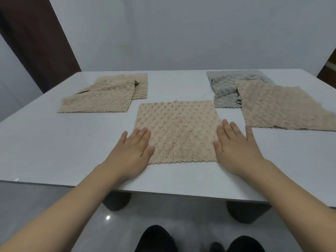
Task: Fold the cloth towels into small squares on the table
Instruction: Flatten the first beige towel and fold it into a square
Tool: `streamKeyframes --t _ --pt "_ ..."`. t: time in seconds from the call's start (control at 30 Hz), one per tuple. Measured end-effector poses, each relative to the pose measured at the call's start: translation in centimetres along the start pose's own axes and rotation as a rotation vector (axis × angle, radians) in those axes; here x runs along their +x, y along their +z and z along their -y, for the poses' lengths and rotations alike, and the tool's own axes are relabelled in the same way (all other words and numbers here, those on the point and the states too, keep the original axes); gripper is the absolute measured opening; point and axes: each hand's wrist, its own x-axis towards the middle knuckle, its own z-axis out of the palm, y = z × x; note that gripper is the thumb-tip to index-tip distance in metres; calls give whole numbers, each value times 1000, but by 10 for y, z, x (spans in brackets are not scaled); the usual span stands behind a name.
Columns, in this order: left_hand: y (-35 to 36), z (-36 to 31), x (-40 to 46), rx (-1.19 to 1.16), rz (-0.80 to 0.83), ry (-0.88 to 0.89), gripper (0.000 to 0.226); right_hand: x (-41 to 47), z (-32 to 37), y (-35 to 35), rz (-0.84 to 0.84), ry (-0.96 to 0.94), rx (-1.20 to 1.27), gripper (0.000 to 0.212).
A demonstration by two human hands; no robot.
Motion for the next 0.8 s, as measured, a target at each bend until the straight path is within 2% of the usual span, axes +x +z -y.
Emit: streamKeyframes --t 0.07,0.13,0.23,0.3,0.4,0.57,0.7,0.8 --pt "-2 -10 -5 18 -36 -15 65 -1 15 -7 -108 -43 -4 59" --pt "-5 -25 -10 -14 -78 25 66 0 30 -16 -169 -130 109 57" --pt "-13 -34 -20 -85 -143 171 65 1 37 -20 -41 -309 289 59" --pt "-16 -29 -26 -67 -203 276 50 -8 27 -15 19 -385 345 63" --pt "-18 -18 -30 -9 -263 350 20 -22 9 -9 -11 -424 392 55" --pt "-21 -24 -20 129 -260 338 19 -21 5 -13 -127 -423 298 28" --pt "-27 -30 -10 151 -211 249 12 -21 1 -20 11 -367 219 39" --pt "-30 -32 -7 95 -162 164 21 -19 -3 -26 28 -304 169 28"
